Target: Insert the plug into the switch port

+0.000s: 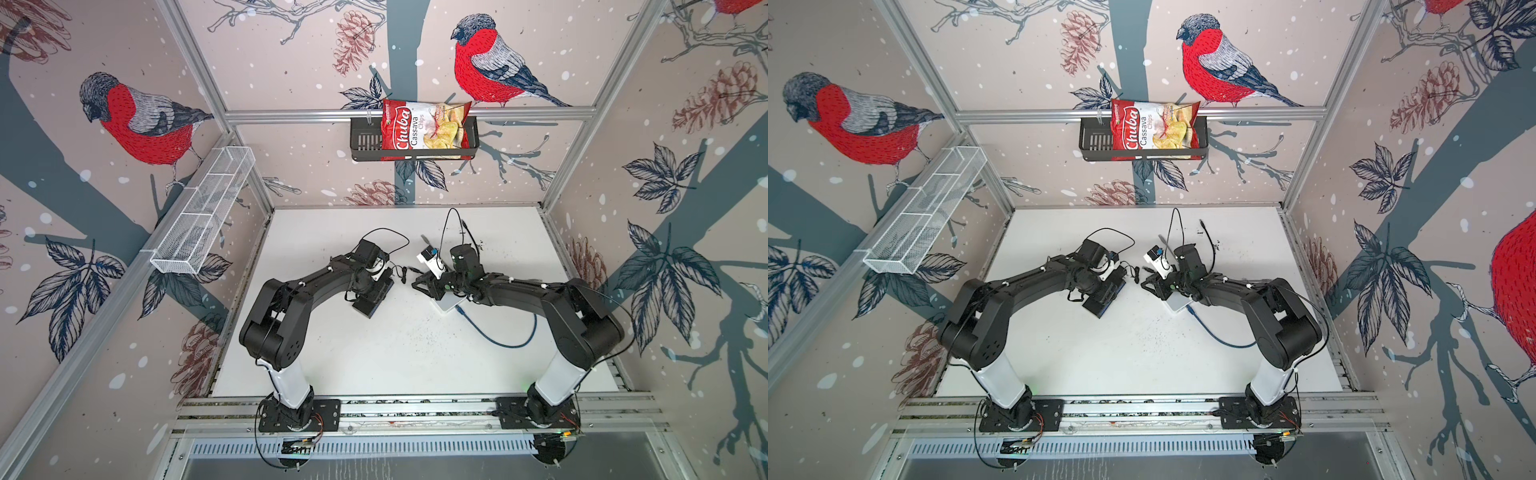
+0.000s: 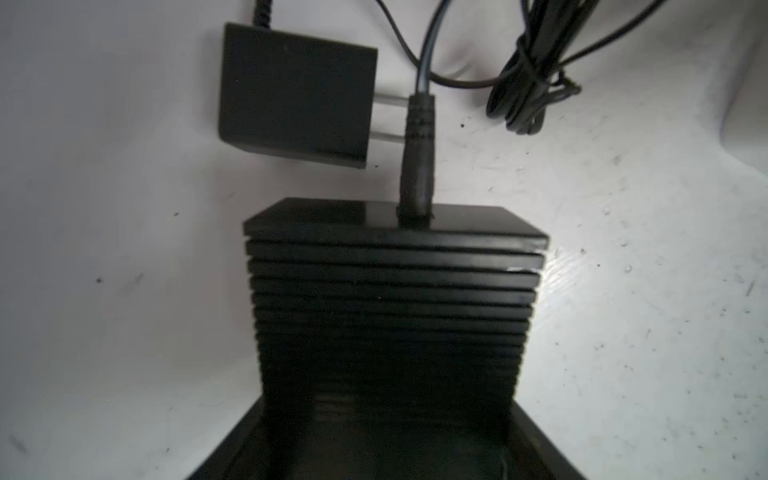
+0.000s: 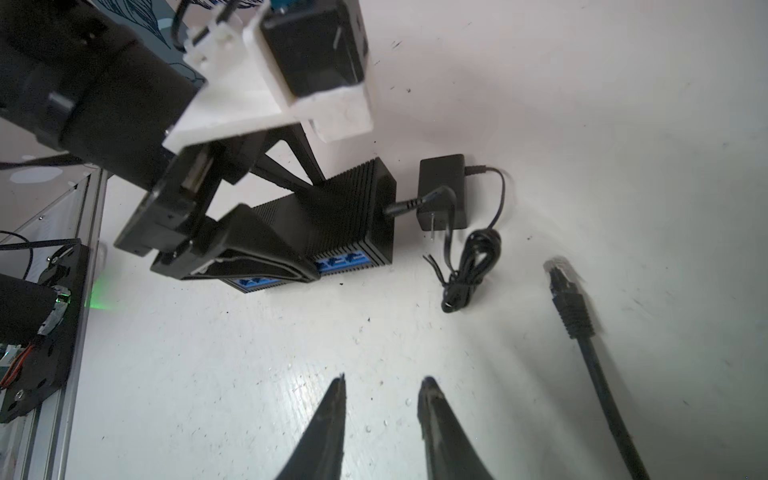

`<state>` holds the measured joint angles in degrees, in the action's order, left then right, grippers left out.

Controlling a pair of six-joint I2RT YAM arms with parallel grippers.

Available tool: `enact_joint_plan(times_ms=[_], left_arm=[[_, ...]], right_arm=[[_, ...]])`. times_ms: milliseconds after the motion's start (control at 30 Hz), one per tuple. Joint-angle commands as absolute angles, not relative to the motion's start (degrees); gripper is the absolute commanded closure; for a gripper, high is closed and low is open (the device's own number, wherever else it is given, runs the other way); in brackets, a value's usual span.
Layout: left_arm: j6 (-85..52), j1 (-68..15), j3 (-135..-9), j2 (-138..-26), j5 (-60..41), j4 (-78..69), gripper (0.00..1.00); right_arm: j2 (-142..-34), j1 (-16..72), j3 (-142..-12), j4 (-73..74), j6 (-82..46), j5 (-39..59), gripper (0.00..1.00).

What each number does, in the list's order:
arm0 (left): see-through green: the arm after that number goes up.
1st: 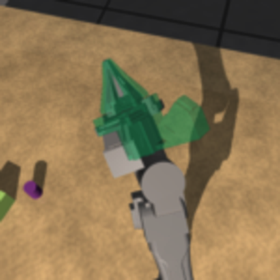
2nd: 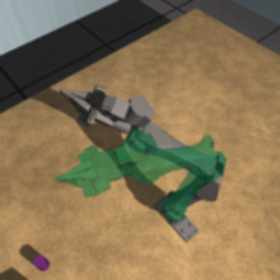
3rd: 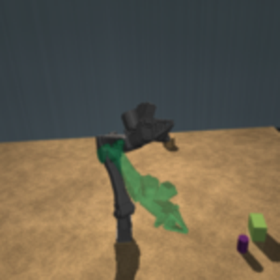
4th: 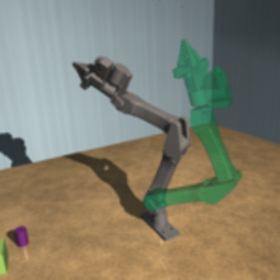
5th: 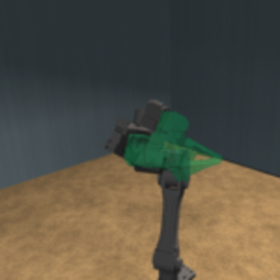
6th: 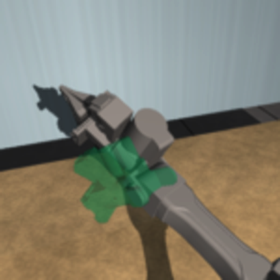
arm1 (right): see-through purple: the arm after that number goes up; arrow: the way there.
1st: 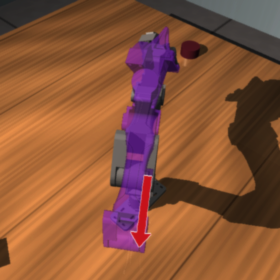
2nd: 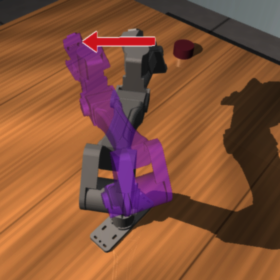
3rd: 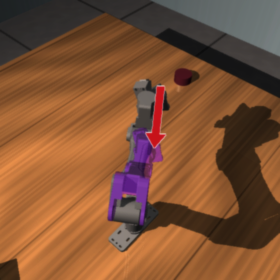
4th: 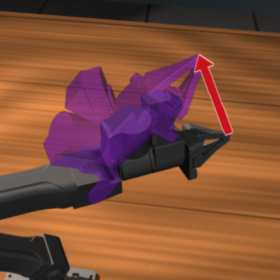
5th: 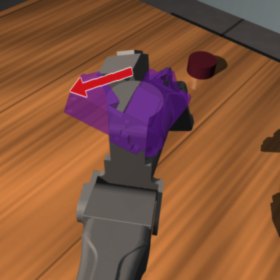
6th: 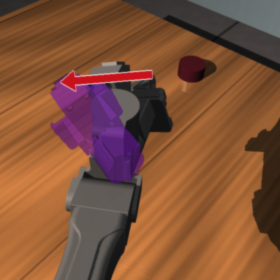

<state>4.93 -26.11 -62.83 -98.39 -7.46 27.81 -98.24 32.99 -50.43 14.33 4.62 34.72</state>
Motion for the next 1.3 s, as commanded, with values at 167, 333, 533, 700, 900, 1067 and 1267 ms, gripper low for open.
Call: enact_joint_plan(times_ms=[167, 333, 533, 700, 900, 1067, 1267], left_arm=[[7.31, -25.84, -60.43, -95.61, -9.84, 32.11, 0.59], [6.94, -26.43, -58.42, -95.53, -10.82, 33.11, 0.59], [6.35, -26.56, -58.71, -98.17, -8.69, 34.17, 0.59], [5.36, -26.62, -61.61, -102.87, -5.83, 34.58, 0.58], [5.8, -26.62, -64.89, -106.58, -3.27, 35.07, 0.52], [6.68, -26.58, -65.85, -107.92, -3.31, 34.9, 0.47], [7.1, -26.54, -65.66, -108.24, -3.16, 34.59, 0.45]], right_arm=[[-97.21, 32.53, -50.2, 16.47, 4.48, 31.84, 0.68], [-97.23, 32.18, -50.09, 16.87, 3.41, 29.93, 0.68], [-97.91, 31.46, -51.33, 16.54, 1.8, 26.38, 0.68], [-98.32, 31.46, -52.51, 15.75, 2.62, 24.56, 0.68], [-100.24, 31.47, -52.72, 17.24, 5.89, 21.77, 0.68], [-103.8, 31.46, -55.66, 14.02, 8.89, 19.33, 0.68], [-107.45, 31.46, -58.26, 11.61, 10.75, 17.94, 0.68]])
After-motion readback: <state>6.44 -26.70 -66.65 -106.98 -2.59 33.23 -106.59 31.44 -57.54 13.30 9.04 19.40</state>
